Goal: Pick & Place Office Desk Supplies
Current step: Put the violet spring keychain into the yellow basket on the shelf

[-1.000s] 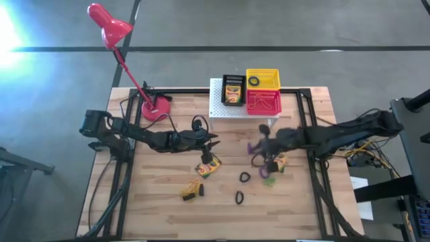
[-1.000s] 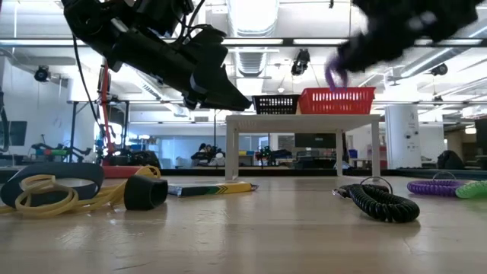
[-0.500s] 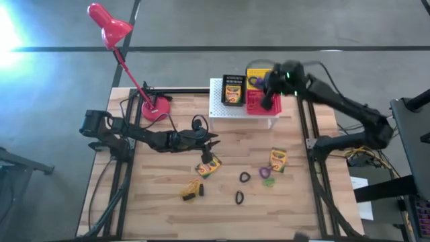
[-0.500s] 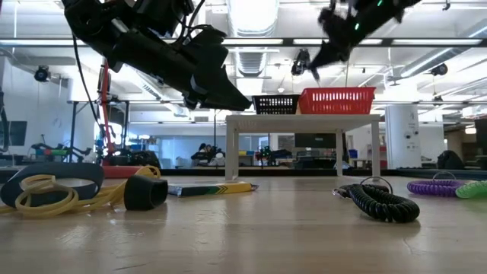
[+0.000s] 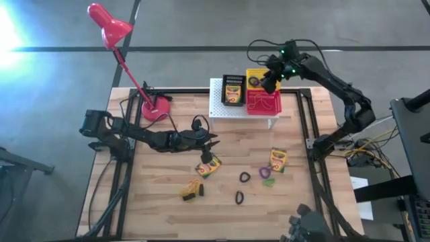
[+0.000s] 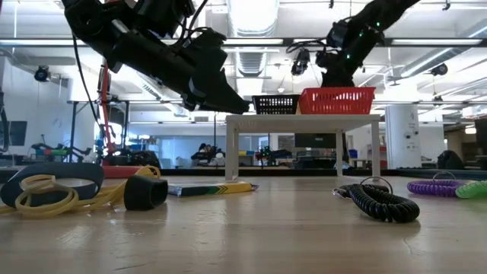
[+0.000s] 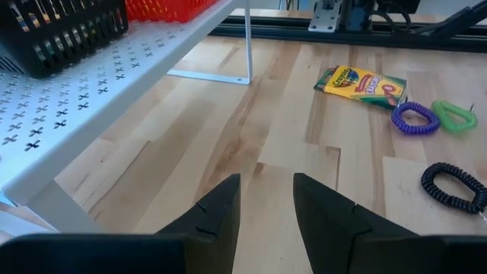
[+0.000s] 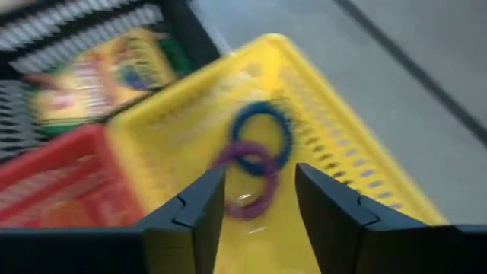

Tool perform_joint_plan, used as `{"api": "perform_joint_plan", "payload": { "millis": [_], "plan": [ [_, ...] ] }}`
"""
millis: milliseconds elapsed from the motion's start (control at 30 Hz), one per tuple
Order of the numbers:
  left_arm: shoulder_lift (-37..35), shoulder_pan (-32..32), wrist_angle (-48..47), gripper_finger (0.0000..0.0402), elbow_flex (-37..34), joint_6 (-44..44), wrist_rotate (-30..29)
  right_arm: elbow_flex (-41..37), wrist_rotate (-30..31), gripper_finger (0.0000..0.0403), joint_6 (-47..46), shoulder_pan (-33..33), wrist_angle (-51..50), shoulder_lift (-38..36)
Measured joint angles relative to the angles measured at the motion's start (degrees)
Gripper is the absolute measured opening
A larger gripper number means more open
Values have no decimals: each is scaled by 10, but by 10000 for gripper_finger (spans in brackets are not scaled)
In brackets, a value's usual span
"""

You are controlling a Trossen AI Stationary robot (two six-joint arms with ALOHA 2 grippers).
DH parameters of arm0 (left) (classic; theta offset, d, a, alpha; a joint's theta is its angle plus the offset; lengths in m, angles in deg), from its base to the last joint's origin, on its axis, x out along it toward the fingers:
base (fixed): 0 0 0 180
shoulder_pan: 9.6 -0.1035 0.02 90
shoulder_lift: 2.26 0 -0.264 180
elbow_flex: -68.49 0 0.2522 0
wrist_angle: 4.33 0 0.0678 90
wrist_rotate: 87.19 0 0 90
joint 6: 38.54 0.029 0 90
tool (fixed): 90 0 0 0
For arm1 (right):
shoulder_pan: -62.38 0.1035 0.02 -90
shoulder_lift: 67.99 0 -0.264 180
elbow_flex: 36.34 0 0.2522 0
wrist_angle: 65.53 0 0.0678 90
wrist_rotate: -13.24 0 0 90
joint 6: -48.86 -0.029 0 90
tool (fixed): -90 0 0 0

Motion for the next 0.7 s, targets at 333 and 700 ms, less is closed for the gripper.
{"api": "perform_joint_plan", "payload": {
  "millis": [333,700],
  "plan": [
    [0,0,1,126,0,-26,0,-77,-95,166,-58,189,-35,-174],
    [0,0,1,126,0,-28,0,-295,-80,158,-319,565,73,-348]
  ]
}}
